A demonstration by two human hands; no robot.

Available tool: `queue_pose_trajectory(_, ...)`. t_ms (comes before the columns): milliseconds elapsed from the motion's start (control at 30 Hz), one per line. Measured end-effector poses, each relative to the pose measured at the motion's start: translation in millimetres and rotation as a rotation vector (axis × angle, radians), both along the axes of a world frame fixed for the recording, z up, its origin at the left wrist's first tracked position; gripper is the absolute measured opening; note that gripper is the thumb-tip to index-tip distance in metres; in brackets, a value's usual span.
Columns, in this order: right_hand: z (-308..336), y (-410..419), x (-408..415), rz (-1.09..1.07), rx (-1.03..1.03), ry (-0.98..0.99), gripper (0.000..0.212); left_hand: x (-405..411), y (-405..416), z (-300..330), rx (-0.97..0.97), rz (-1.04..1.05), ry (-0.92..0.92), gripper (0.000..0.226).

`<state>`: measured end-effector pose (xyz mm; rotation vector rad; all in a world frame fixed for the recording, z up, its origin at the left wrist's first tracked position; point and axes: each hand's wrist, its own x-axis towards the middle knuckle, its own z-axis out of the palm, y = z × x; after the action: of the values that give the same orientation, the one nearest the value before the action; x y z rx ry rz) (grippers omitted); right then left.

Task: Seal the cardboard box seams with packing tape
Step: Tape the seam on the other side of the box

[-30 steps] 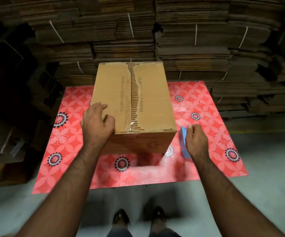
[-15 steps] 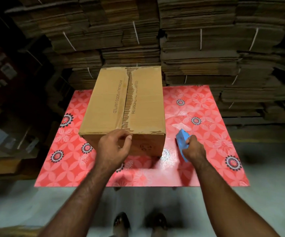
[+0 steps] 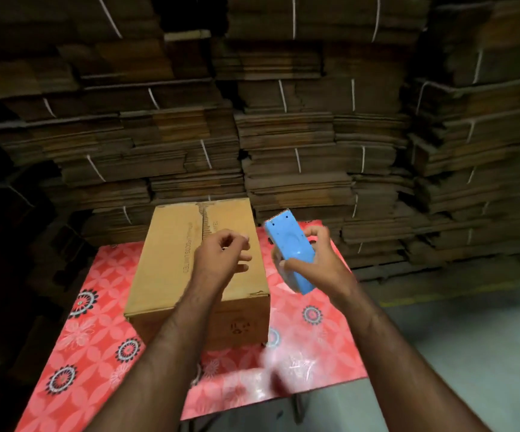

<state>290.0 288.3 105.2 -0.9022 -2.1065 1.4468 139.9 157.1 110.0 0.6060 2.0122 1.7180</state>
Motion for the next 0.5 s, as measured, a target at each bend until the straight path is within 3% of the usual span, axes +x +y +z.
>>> queue_pose_trajectory(67,23.6,-16.1,-8.5,0.005,0.172,-0.008,0.072,-7.8,-4.6,25.5,0.043,-0.036,-0.097,0.026)
queue_pose_trajectory(167,51.4,-41.1,-27.1,-0.041,0.384,-0.019,0.063,-26.0,-19.3,58.0,0.076,-0.114,-0.181,0.038)
queue_pose_trajectory(500,94.3,-94.3,-82.8,0.051,0.724,-0.045,0.059,-75.9,-84.7,111.9,0.157,-0.188,-0.286,0.048)
